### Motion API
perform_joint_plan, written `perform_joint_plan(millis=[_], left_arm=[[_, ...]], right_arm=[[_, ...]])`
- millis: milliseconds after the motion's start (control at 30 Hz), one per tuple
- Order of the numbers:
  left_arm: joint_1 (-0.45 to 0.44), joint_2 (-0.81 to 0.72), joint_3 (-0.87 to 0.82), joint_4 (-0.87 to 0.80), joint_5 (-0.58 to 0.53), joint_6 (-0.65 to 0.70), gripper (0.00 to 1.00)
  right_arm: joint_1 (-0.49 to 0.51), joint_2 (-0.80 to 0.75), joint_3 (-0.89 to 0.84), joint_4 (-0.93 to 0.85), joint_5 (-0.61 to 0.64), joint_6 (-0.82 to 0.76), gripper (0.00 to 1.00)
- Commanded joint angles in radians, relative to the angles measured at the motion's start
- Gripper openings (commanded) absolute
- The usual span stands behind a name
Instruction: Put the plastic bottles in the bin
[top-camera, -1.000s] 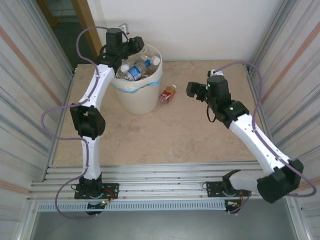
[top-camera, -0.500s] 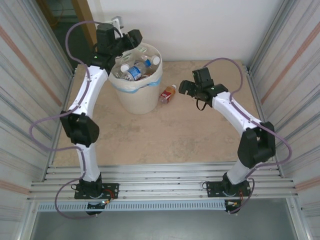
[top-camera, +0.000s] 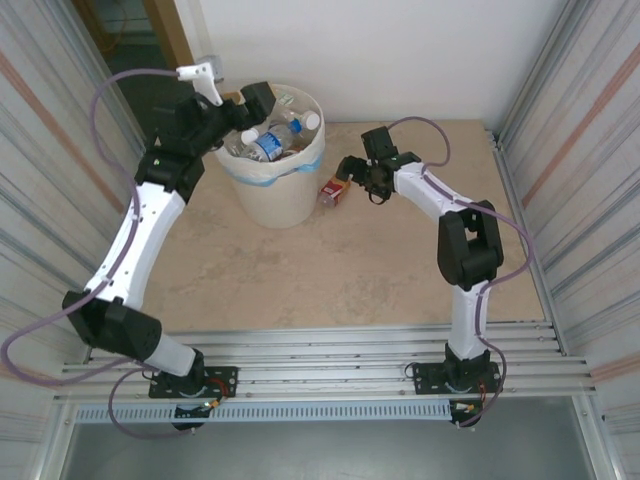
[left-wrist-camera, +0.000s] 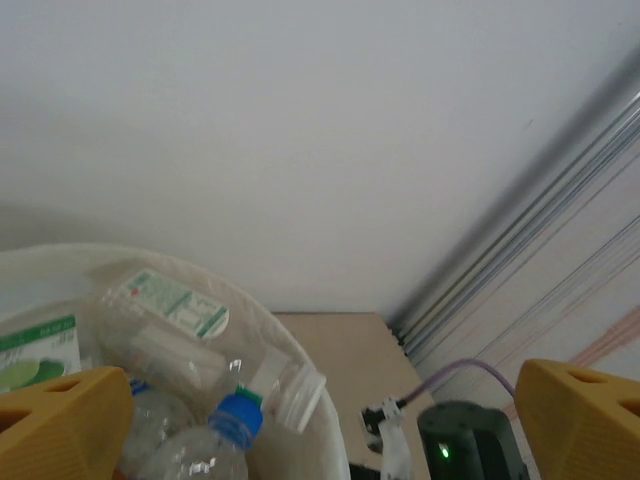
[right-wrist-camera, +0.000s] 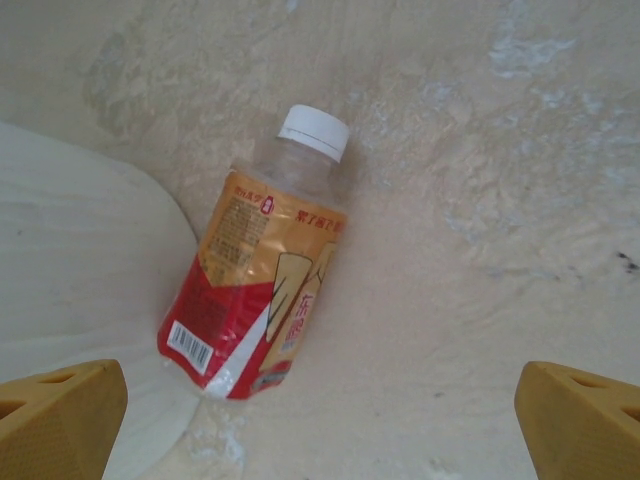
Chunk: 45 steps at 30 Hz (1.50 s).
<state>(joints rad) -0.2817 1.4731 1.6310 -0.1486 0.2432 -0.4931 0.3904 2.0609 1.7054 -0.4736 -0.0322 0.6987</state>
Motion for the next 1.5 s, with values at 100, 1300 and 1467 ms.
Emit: perform_joint_plan(millis=[100, 1300, 1467], left_arm=[[-0.043, -0.193, -0.193, 0.043, -0.054, 0.03, 0.99], [-0.096, -0.525, -0.594, 0.043, -0.2, -0.038, 0.99], [-0.096, -0.522, -0.602, 0.043, -0.201, -0.05, 0.99]], right_arm=[[0.017, 0.099, 0.1, -0.032, -0.041, 0.027, 0.98], [0.023, 0.322, 0.288, -0.174, -0.07, -0.001, 0.71], [0.008, 0.286, 0.229, -0.163, -0.075, -0.023, 0.58]])
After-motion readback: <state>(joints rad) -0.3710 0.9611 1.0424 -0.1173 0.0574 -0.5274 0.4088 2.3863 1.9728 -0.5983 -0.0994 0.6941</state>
